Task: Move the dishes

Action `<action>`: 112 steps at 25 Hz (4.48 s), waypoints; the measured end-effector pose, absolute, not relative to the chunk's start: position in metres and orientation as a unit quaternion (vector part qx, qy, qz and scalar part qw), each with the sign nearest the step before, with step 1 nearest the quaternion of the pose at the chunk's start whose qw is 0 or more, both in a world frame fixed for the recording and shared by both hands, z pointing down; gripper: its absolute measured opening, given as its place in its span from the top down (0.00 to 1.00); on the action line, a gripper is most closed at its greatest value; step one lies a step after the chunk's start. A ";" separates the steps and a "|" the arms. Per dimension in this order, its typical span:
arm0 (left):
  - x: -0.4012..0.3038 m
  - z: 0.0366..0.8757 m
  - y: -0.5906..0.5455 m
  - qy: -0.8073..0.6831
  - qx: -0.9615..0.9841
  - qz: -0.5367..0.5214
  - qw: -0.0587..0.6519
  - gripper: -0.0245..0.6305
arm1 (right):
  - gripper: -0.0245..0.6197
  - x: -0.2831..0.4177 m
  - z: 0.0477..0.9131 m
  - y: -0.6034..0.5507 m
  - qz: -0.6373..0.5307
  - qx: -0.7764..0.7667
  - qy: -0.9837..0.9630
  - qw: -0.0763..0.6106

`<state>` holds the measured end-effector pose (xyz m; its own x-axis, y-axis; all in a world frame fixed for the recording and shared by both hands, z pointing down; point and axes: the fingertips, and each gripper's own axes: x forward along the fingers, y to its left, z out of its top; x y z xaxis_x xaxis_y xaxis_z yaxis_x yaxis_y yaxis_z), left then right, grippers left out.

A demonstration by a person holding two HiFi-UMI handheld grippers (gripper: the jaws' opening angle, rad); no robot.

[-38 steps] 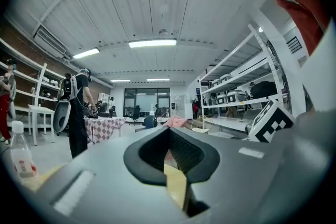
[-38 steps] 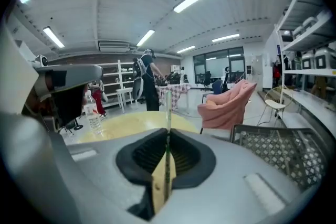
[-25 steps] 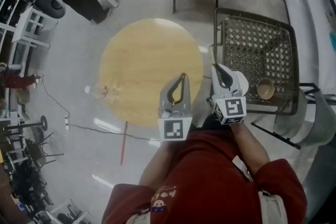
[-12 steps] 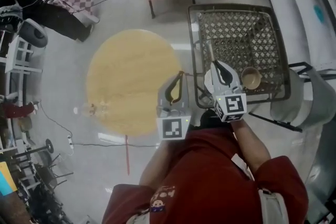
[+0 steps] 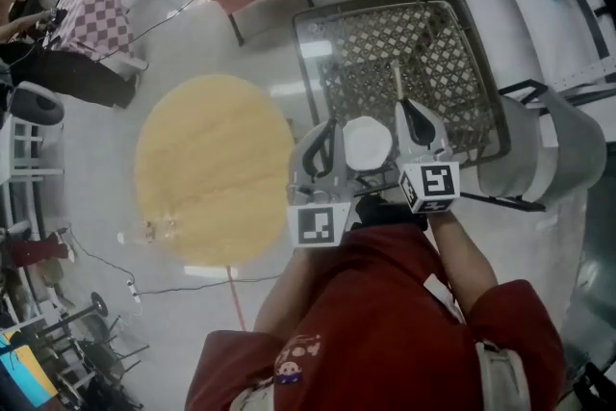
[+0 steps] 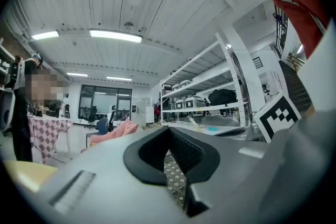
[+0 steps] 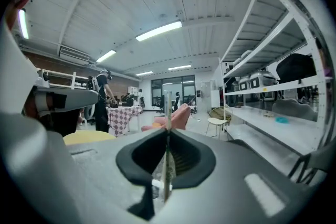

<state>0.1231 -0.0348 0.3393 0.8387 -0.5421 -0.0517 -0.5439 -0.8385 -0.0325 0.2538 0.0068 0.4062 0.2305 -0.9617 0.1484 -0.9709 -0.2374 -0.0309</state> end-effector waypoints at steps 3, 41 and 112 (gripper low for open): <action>0.148 0.339 -0.026 0.259 -0.965 0.029 0.018 0.95 | 0.92 0.278 0.406 0.026 0.065 0.802 -0.592 0.037; 0.292 0.372 0.057 0.089 -0.996 0.003 0.006 0.95 | 0.92 0.420 0.469 0.161 0.134 0.892 -0.429 0.048; 0.303 0.470 0.063 0.096 -0.989 -0.099 -0.045 0.95 | 0.83 0.448 0.688 0.159 0.418 0.808 -0.392 0.136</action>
<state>0.3030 0.0633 0.4695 0.9620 -0.1818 0.2036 -0.1994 -0.9775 0.0692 0.4484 0.1591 0.6883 0.3441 -0.5197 0.7820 -0.7476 -0.6555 -0.1067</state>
